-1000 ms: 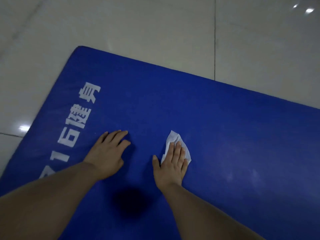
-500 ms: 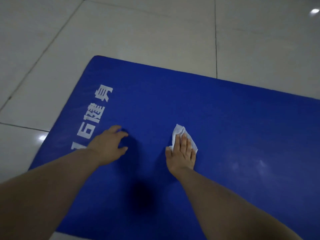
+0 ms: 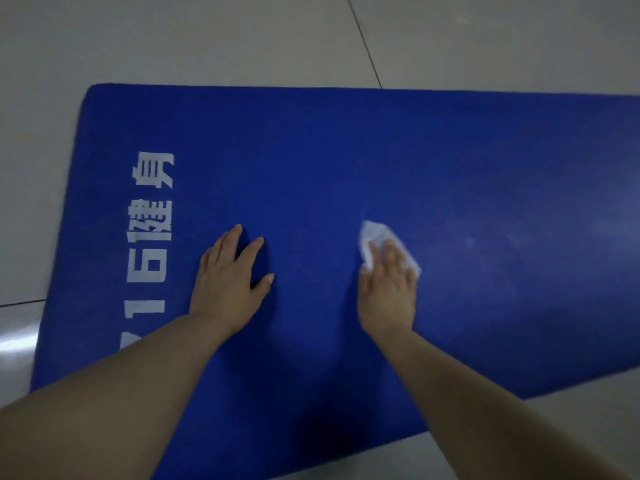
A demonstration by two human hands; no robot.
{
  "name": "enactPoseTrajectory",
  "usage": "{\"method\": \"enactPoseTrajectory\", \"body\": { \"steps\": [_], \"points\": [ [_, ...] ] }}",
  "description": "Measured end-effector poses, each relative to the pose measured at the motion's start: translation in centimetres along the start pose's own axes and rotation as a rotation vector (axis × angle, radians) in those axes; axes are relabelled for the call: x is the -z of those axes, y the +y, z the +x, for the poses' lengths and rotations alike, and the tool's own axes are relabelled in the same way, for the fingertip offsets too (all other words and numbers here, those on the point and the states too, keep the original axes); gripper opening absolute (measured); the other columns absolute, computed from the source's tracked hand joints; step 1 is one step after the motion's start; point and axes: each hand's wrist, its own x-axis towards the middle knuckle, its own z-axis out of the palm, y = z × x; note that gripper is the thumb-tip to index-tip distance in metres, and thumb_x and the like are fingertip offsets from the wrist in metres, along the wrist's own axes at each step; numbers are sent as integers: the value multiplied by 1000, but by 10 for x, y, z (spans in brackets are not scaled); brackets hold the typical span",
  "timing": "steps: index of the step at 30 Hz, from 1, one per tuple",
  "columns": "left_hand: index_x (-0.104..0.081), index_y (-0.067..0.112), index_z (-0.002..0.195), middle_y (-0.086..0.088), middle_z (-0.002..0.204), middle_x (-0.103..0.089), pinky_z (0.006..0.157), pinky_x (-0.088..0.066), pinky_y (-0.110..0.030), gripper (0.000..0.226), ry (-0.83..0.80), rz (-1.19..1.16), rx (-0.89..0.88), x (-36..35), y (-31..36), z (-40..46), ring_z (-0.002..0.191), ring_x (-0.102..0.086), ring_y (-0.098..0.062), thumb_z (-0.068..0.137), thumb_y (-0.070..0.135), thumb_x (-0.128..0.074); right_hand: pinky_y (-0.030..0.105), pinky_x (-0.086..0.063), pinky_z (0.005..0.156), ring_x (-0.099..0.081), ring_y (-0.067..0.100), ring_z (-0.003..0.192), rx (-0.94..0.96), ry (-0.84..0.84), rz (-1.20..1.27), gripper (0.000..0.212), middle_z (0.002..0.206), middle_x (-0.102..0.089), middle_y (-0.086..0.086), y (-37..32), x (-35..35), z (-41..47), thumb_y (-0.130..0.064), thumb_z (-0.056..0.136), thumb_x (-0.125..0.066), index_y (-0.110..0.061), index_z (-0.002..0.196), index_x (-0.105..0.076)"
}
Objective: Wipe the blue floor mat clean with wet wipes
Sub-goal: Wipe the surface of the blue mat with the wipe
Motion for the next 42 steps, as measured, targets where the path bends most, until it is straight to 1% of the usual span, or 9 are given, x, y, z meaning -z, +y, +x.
{"method": "enactPoseTrajectory", "body": {
  "steps": [3,7,11,14,19,23,27,35,42],
  "points": [
    [-25,25,151,-1,161,-2,118,-7,-37,62,-34,19,-40,6,-7,-2,147,-3,-21,97,42,-48,50,-12,117,-7,27,147,-95,46,-28,54,160,-10,8,-6,-6,4,-36,100,-9,-22,152,-13],
    [-24,24,151,-3,161,-2,118,-9,-39,57,-50,87,-63,12,-10,-8,147,-3,-21,99,37,-44,56,-21,114,-24,26,142,489,-42,-1,55,154,-29,3,-72,-33,-52,-33,96,-17,-20,147,-33],
    [-23,25,151,-4,161,-1,118,-2,-41,54,-52,169,-43,18,-17,-24,147,-1,-19,100,35,-39,46,-23,115,-28,22,142,650,-34,-68,51,152,-36,4,-60,-34,-60,-34,99,-22,-17,144,-40],
    [-24,25,151,-4,161,-1,118,0,-42,55,-67,183,-41,19,-24,-45,147,-4,-20,100,34,-41,50,-30,110,-38,27,136,372,113,-34,52,147,-41,10,-12,-18,-22,-34,102,-17,-11,142,-43],
    [-19,27,152,-2,161,5,119,2,-39,57,-135,197,-60,16,-23,-68,148,0,-18,100,38,-39,48,-8,117,-2,25,147,-98,-30,-29,52,160,-5,7,30,5,2,-33,104,-20,-21,153,-10],
    [-21,24,151,-2,161,2,120,-1,-39,57,-104,154,-25,9,-12,-70,147,-2,-19,100,37,-42,58,-32,107,-32,29,140,313,-12,-79,54,152,-34,8,-23,-18,-42,-34,96,-19,-19,145,-37],
    [-27,24,150,-4,160,-5,120,-6,-40,56,-91,139,-25,8,-12,-67,147,-7,-20,98,35,-46,47,-17,114,-27,22,142,642,-90,-95,52,154,-32,2,-32,-26,-69,-37,102,-9,-23,144,-38],
    [-32,22,148,-5,160,-10,120,-9,-41,56,-74,125,-37,5,-14,-69,146,-13,-23,97,33,-51,46,-6,119,-1,23,147,-90,-49,-42,51,160,-6,5,60,6,-21,-33,103,-16,-22,153,-11],
    [-39,18,145,-8,159,-18,118,-13,-44,55,-61,154,-41,3,-16,-70,144,-20,-26,94,31,-55,52,-27,108,-37,27,136,603,-76,-102,52,150,-37,5,-35,-30,-101,-32,89,-29,-24,140,-36]
  ]
}}
